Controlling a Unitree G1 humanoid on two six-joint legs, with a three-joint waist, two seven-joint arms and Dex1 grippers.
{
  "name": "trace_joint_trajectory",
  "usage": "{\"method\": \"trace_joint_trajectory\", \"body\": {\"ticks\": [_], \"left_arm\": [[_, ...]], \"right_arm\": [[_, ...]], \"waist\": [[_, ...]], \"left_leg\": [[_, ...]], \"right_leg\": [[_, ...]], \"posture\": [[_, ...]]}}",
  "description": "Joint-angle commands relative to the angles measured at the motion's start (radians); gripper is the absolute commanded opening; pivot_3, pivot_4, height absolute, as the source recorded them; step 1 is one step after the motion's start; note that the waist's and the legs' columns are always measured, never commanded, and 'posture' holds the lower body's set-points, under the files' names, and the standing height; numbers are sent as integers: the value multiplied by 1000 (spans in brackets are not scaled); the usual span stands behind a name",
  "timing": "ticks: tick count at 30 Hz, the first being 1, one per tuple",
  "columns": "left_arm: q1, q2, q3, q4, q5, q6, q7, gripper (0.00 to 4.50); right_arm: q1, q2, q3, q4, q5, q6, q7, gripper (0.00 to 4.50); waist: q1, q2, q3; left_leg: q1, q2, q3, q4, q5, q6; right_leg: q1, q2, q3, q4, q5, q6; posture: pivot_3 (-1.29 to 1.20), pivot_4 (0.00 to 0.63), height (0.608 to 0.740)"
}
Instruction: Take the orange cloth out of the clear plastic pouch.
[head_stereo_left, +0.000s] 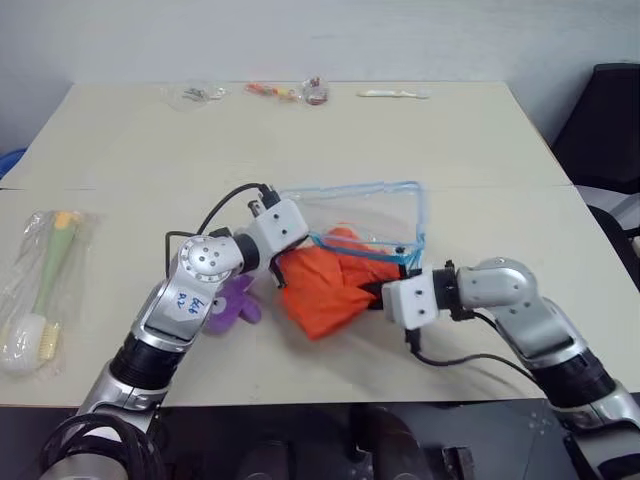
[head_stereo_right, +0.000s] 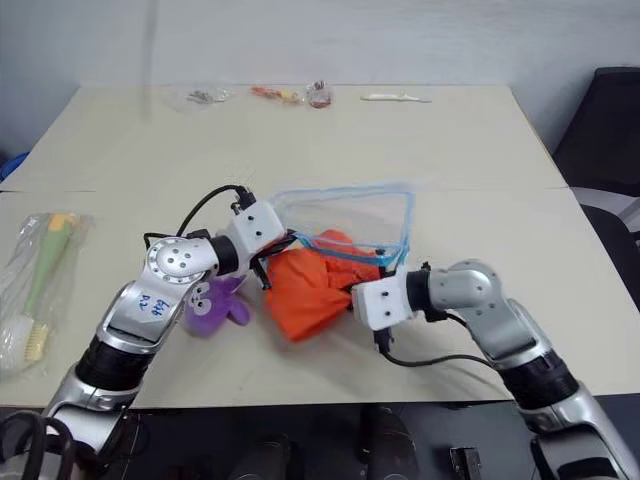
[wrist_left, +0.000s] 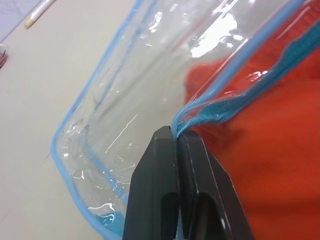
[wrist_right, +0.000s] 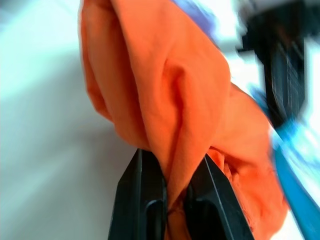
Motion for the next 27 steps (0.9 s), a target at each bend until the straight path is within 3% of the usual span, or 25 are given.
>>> {"method": "trace_joint_trajectory", "body": {"ticks": [1, 5, 12, 18, 27], "left_arm": [[-29, 11, 31, 42, 49, -8, 40, 0], [-45, 15, 41, 60, 49, -21, 46, 0], [-100, -44, 65, 14, -19, -3, 22, 0], [-135, -134, 114, -94, -141, 123, -4, 0], [-143, -127, 108, -37, -107, 146, 43, 0]], "right_arm": [[-1, -28, -76, -108, 182, 104, 52, 12], [5, -30, -100, -155, 264, 199, 59, 12], [5, 46, -50, -120, 215, 253, 3, 12], [-2, 92, 19, 20, 89, 171, 15, 12], [20, 59, 10, -24, 62, 100, 52, 12]], "waist": [[0, 0, 0], [1, 0, 0], [10, 0, 0], [23, 0, 0], [19, 0, 0]], "left_leg": [[0, 0, 0, 0, 0, 0], [0, 0, 0, 0, 0, 0], [0, 0, 0, 0, 0, 0], [0, -1, 0, 2, 0, 0], [0, 0, 0, 3, 0, 1]], "right_leg": [[0, 0, 0, 0, 0, 0], [0, 0, 0, 1, 0, 0], [0, 0, 0, 0, 0, 0], [0, 0, 0, 0, 0, 1], [0, 0, 0, 1, 1, 1]], "posture": [[0, 150, 740], [0, 150, 740], [0, 150, 740], [0, 150, 740], [0, 150, 740]]}}
